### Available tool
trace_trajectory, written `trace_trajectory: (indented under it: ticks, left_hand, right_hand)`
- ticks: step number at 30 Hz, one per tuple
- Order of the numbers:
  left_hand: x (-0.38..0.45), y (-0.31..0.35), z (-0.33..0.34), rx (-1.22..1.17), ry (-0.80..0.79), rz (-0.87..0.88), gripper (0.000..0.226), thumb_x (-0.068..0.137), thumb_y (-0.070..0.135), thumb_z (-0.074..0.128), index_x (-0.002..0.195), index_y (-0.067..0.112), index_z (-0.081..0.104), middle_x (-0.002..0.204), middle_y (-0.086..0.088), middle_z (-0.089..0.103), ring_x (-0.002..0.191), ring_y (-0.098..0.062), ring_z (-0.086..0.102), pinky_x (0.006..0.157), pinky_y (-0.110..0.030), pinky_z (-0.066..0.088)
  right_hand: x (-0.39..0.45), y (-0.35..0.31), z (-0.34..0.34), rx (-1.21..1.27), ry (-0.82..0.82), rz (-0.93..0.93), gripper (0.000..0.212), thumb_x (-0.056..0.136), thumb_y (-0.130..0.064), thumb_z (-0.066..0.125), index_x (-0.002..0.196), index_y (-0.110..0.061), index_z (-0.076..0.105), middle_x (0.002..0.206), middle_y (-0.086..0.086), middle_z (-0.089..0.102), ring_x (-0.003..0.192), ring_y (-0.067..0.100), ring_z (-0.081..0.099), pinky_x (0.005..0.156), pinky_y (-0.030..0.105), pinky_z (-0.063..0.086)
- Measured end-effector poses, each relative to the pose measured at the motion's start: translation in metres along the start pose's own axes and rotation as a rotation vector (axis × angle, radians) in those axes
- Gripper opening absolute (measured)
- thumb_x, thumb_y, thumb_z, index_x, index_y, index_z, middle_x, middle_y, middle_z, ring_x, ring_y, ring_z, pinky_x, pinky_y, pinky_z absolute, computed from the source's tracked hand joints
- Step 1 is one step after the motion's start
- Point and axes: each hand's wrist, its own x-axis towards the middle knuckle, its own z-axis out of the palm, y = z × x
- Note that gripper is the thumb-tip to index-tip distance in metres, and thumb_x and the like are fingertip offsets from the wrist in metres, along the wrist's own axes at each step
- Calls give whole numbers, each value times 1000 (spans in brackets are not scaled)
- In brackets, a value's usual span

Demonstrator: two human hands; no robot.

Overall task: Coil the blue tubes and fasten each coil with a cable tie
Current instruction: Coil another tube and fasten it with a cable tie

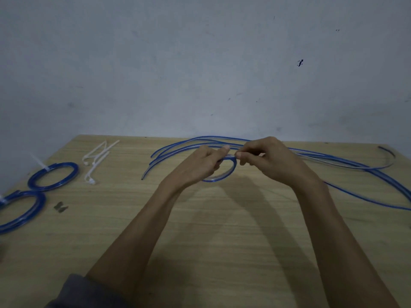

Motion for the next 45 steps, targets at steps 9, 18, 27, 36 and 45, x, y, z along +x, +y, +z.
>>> trace_trajectory:
  ticks: [9, 18, 27, 36, 45]
  left_hand:
    - [-4, 1, -22, -356, -152, -67, 58, 98, 56, 50, 73, 16, 17, 63, -2, 10, 52, -16, 7, 47, -29, 11]
    - [-5, 9, -25, -348, -121, -59, 52, 101, 51, 47, 65, 21, 24, 59, 1, 15, 51, -15, 9, 46, -27, 13]
    - [-7, 9, -31, -508, -133, -121, 52, 103, 44, 46, 60, 23, 24, 53, 6, 17, 45, -10, 9, 46, -27, 10]
    - [-9, 6, -36, -369, -197, -128, 47, 105, 37, 42, 64, 16, 49, 57, 0, 20, 48, -13, 15, 47, -27, 17]
    - [-1, -3, -47, -850, -140, -215, 41, 105, 39, 38, 67, 25, 34, 55, 9, 9, 43, -8, 6, 40, -22, 8]
  right_hand:
    - [3, -9, 17, 303, 72, -72, 23, 99, -31, 63, 85, -16, 73, 59, -1, 46, 56, 11, 35, 54, 25, 29]
    - [5, -12, 20, 338, 177, -74, 24, 99, -33, 62, 88, -16, 75, 61, 10, 52, 57, 10, 40, 57, 27, 33]
    - [2, -17, 22, 291, -20, -40, 18, 94, -42, 67, 101, -27, 75, 82, 6, 65, 70, 22, 54, 68, 38, 43]
    - [2, -13, 23, 223, 2, -41, 17, 96, -34, 66, 87, -23, 77, 75, 5, 67, 75, 27, 58, 70, 31, 44]
    - [5, -10, 24, 241, 118, -64, 21, 103, -23, 55, 105, -12, 72, 73, 1, 67, 55, 0, 54, 59, 13, 38]
